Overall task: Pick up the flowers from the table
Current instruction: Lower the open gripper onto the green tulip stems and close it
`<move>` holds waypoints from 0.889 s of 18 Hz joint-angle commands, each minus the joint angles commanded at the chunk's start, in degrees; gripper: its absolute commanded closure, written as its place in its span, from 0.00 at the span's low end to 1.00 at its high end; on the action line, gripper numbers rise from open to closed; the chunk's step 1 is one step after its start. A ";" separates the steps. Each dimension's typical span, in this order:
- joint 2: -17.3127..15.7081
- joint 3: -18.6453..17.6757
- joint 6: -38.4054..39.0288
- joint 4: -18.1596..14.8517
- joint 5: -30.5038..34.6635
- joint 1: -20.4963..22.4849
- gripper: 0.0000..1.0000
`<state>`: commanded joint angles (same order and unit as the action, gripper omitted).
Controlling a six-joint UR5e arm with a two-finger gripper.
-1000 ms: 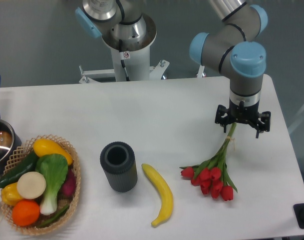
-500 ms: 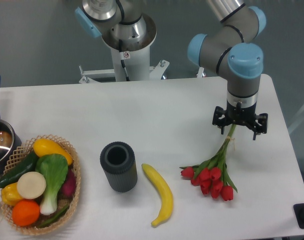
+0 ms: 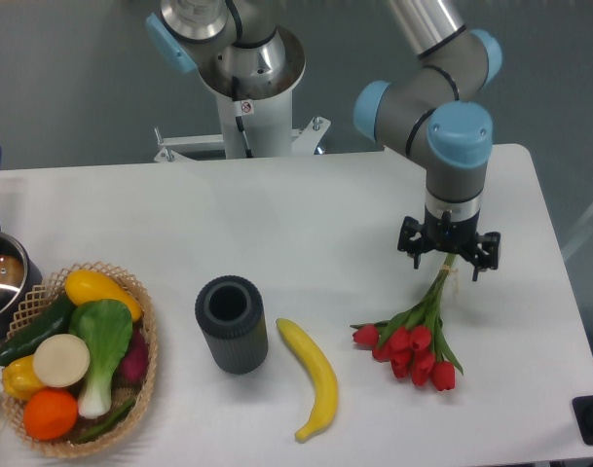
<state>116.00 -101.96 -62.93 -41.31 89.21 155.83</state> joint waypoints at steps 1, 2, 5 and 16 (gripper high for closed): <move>0.71 0.53 0.00 0.09 0.00 -0.35 0.00; 1.41 0.71 0.00 0.18 0.00 -1.05 0.00; 2.03 0.71 0.00 0.18 -0.09 -2.02 0.00; 3.70 1.59 -1.76 0.18 0.09 -2.02 0.01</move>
<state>119.71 -100.37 -64.69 -41.13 89.30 153.81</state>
